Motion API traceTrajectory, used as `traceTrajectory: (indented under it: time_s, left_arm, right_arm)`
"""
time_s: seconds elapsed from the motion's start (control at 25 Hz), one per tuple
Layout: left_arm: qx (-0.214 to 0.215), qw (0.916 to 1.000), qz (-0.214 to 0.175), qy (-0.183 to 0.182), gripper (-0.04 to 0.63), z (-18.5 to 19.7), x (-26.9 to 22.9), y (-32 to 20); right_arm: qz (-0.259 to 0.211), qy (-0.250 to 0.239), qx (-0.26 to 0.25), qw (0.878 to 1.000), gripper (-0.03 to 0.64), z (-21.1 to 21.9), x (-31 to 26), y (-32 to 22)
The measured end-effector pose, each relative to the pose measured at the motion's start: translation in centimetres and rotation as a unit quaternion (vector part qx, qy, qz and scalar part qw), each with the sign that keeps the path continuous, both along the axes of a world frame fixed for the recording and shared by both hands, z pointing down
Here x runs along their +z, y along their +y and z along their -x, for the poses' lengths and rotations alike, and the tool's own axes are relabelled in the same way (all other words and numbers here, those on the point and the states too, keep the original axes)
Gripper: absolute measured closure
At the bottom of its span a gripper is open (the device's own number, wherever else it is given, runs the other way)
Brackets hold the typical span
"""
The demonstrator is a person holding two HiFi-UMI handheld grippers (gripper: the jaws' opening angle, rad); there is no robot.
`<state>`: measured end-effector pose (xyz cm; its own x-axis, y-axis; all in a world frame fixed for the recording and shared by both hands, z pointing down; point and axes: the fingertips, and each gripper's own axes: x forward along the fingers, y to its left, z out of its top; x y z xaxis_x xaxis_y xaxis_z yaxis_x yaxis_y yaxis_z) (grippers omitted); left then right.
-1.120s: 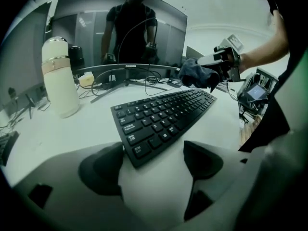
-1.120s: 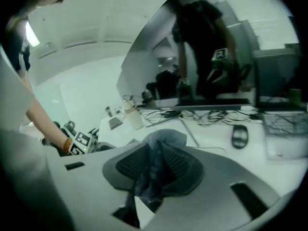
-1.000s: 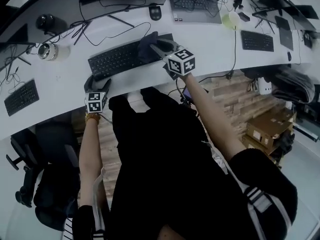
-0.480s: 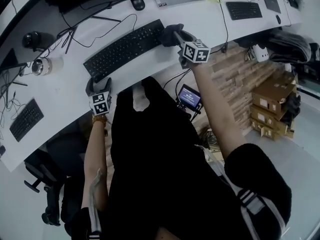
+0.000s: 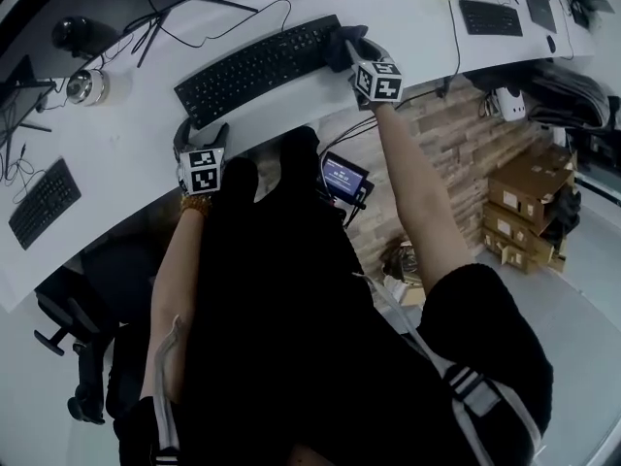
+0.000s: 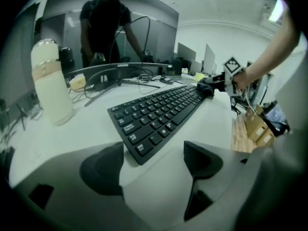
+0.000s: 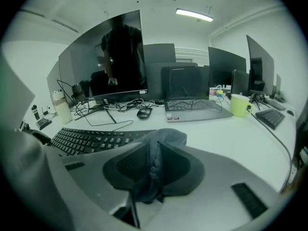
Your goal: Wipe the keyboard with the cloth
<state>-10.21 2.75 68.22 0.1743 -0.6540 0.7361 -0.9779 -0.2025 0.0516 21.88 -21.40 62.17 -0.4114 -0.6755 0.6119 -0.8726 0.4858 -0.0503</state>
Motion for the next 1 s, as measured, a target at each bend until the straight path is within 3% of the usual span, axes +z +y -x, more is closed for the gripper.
traceTrajectory:
  time_s: [0.12,0.32,1.0]
  left_arm:
    - [0.06,0.9976,-0.019,-0.031,0.206,1.0,-0.4,0.4]
    - [0.108,0.9937,-0.029,0.005,0.216,1.2,-0.5,1.0]
    - [0.116,0.9927,-0.032,0.001,0.219,0.7,-0.5,1.0]
  right_arm:
    - [0.005,-0.001,0.002,1.0,0.525,0.6,0.7,-0.6]
    - [0.007,0.0,0.006,1.0,0.528,1.9,2.0,-0.6]
    - [-0.025,-0.007,0.037,0.999,0.545,2.4,2.2,-0.1]
